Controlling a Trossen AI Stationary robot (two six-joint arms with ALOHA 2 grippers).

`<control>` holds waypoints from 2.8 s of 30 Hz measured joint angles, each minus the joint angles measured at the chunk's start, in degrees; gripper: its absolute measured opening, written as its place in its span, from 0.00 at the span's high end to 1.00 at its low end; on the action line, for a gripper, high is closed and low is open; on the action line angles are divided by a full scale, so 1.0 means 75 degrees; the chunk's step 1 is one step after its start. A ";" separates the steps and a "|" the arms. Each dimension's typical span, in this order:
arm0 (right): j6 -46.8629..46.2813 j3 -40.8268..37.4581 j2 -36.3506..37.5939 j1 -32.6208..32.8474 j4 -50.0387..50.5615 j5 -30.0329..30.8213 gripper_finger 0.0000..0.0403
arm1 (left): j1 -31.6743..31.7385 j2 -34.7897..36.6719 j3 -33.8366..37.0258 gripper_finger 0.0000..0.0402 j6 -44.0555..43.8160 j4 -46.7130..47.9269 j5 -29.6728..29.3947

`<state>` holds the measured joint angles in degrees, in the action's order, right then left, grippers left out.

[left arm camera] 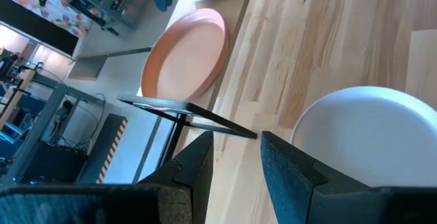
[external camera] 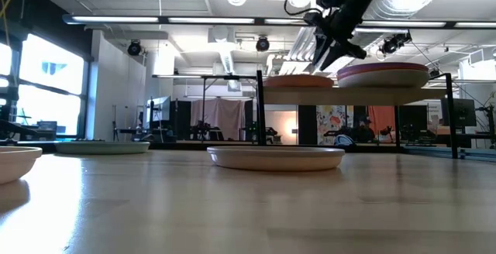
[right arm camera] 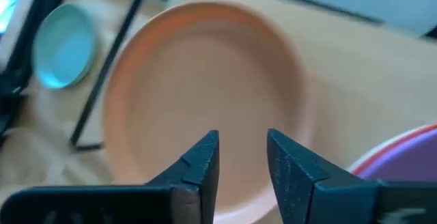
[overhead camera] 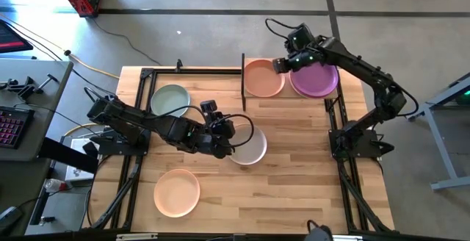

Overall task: Place and stack plates onto a shelf
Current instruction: Put the brown plate on the shelf, then stack the blue plate on top of the brown plate on the shelf

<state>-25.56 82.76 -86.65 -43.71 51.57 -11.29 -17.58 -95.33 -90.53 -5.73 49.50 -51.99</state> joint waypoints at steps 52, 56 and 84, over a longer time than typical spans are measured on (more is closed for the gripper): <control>0.0088 0.1096 -0.0498 0.2311 0.1173 0.1337 0.78 | 0.0688 -0.0003 0.0065 0.73 -0.3146 0.2219 0.1416; 0.0446 0.1778 -0.0495 0.2570 0.1369 0.0952 0.78 | 0.0956 -0.0009 0.0637 0.73 -0.3801 0.2637 0.1779; 0.0898 0.4112 -0.0490 0.4151 0.2877 0.1023 0.78 | 0.3395 -0.0003 0.4252 0.73 -0.5387 0.2599 0.4402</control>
<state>-18.83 113.60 -90.32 -12.58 73.15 -3.62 7.88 -95.35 -58.65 -46.13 68.99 -18.97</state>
